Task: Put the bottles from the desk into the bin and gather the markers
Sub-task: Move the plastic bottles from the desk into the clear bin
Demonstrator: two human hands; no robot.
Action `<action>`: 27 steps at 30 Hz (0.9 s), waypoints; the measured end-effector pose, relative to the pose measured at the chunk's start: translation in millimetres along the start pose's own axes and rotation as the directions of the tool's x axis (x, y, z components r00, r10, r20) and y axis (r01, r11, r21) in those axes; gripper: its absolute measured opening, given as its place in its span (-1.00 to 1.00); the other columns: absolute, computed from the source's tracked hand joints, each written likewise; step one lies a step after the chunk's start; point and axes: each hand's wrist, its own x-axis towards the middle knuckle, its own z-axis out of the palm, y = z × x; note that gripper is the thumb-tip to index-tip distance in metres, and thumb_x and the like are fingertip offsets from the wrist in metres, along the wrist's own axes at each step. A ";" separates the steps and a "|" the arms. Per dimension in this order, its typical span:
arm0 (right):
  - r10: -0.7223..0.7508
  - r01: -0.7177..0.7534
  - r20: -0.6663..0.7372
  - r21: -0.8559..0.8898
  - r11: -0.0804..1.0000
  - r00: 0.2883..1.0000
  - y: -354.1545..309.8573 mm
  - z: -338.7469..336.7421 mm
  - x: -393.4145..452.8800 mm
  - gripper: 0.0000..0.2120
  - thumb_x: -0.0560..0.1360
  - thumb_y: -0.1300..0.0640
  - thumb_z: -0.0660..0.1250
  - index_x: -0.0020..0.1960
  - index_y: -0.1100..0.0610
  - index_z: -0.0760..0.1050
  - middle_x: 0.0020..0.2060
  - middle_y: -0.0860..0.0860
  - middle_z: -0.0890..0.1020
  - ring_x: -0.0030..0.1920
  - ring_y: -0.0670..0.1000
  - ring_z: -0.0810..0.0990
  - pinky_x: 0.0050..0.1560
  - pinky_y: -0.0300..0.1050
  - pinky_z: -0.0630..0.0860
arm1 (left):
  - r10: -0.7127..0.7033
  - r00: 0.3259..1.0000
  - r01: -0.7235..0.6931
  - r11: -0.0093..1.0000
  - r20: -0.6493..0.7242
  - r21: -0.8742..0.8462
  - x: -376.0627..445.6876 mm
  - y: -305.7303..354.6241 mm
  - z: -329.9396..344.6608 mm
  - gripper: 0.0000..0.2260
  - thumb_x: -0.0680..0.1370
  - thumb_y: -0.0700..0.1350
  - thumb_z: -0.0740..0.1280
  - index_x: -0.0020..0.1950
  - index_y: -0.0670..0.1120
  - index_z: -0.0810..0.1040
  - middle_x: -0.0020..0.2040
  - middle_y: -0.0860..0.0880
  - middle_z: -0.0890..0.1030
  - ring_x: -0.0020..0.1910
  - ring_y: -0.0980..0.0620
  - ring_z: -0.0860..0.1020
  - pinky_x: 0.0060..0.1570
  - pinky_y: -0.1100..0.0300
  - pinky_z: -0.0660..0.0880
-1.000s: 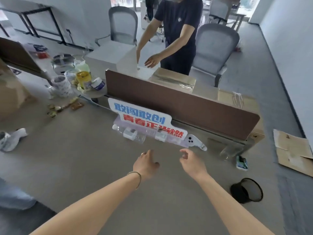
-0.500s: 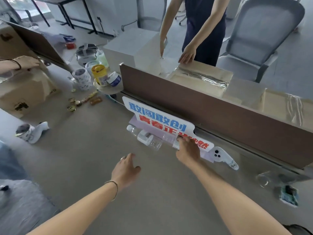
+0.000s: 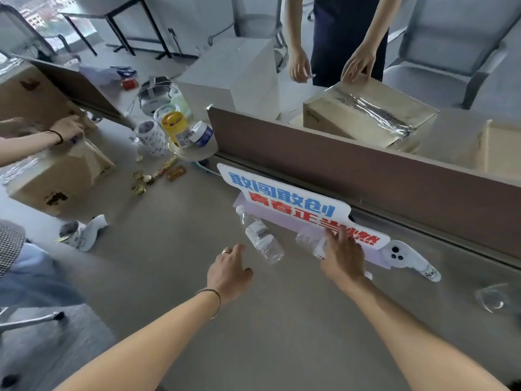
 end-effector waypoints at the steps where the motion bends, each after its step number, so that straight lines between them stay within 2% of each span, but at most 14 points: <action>1: 0.009 -0.009 -0.009 0.013 1.000 1.000 1.0 -3.5 -2.0 -0.34 0.41 0.10 0.53 0.43 0.09 0.35 0.32 0.15 0.43 0.17 0.14 0.55 0.12 0.03 0.57 | 0.031 1.000 -0.031 0.999 -0.004 0.027 5.7 1.4 -2.0 -0.49 0.52 -0.11 0.27 0.48 0.03 0.35 0.28 -0.04 0.49 0.27 -0.10 0.49 -0.02 0.10 0.41; 4: 0.025 -0.023 -0.037 0.038 0.999 0.999 1.2 -14.4 -9.2 -0.36 0.33 0.04 0.56 0.36 0.09 0.44 0.27 0.14 0.50 0.22 0.19 0.54 0.18 0.07 0.52 | 0.147 0.989 -0.143 0.980 -0.013 0.137 27.0 4.9 -6.5 -0.44 0.50 -0.15 0.30 0.52 0.01 0.32 0.34 -0.07 0.47 0.32 -0.12 0.45 0.10 0.08 0.45; 8: 0.088 -0.084 -0.057 0.069 0.994 0.994 -9.2 -30.5 -23.8 -0.36 0.30 -0.06 0.52 0.32 0.06 0.42 0.20 0.07 0.64 0.23 0.18 0.53 0.19 0.08 0.46 | 0.339 0.940 -0.330 0.892 0.025 0.309 61.3 8.2 -9.7 -0.28 0.46 -0.22 0.37 0.60 0.00 0.22 0.48 -0.13 0.37 0.44 -0.16 0.36 0.27 0.04 0.42; 12: 0.151 -0.141 -0.074 0.130 0.981 0.986 -23.7 -40.4 -41.9 -0.36 0.25 -0.07 0.47 0.27 0.03 0.37 0.07 0.08 0.62 0.06 0.17 0.58 0.07 0.07 0.52 | 0.537 0.838 -0.508 0.705 0.096 0.494 91.0 10.6 -8.4 -0.18 0.48 -0.22 0.42 0.66 0.00 0.09 0.59 -0.18 0.22 0.57 -0.21 0.20 0.40 -0.03 0.39; 15: 0.220 -0.202 -0.077 0.191 0.961 0.973 -35.9 -49.7 -52.7 -0.30 0.28 -0.01 0.47 0.37 0.04 0.33 0.12 0.11 0.55 0.05 0.20 0.60 0.01 0.06 0.57 | 0.590 0.783 -0.567 0.547 0.197 0.616 107.4 12.6 -2.4 -0.16 0.55 -0.19 0.41 0.69 -0.02 -0.01 0.65 -0.20 0.09 0.64 -0.26 0.04 0.56 -0.18 0.21; 17: 0.258 -0.241 -0.082 0.180 0.954 0.963 -42.1 -53.9 -57.6 -0.27 0.29 -0.03 0.45 0.41 0.02 0.30 0.18 0.11 0.53 0.10 0.21 0.61 0.03 0.07 0.57 | 0.606 0.759 -0.585 0.474 0.238 0.658 117.2 13.4 4.0 -0.16 0.55 -0.17 0.41 0.69 -0.04 -0.03 0.67 -0.21 0.06 0.66 -0.27 0.00 0.57 -0.26 0.13; 21: 0.301 -0.284 -0.099 0.155 0.946 0.949 -48.9 -60.3 -64.5 -0.31 0.31 -0.05 0.40 0.40 0.02 0.29 0.15 0.08 0.51 0.06 0.22 0.62 0.00 0.05 0.56 | 0.620 0.743 -0.595 0.438 0.253 0.674 128.6 11.8 14.0 -0.24 0.50 -0.14 0.43 0.63 -0.04 0.15 0.61 -0.18 0.20 0.63 -0.25 0.07 0.56 -0.32 0.05; 24: 0.327 -0.311 -0.123 0.135 0.941 0.937 -52.1 -64.1 -69.7 -0.32 0.32 -0.04 0.42 0.39 0.01 0.29 0.11 0.05 0.50 0.04 0.21 0.62 -0.04 0.04 0.53 | 0.651 0.721 -0.617 0.446 0.239 0.648 131.6 9.4 16.4 -0.33 0.48 -0.15 0.43 0.56 -0.04 0.28 0.55 -0.12 0.32 0.59 -0.21 0.16 0.57 -0.33 -0.01; 27: 0.364 -0.347 -0.135 0.134 0.928 0.922 -54.8 -68.5 -76.3 -0.31 0.33 -0.04 0.42 0.41 -0.01 0.28 0.12 0.05 0.50 0.02 0.21 0.62 -0.08 0.02 0.51 | 0.694 0.692 -0.656 0.489 0.199 0.575 127.4 8.8 16.1 -0.34 0.47 -0.12 0.43 0.55 -0.04 0.31 0.47 -0.06 0.46 0.55 -0.17 0.27 0.59 -0.31 -0.02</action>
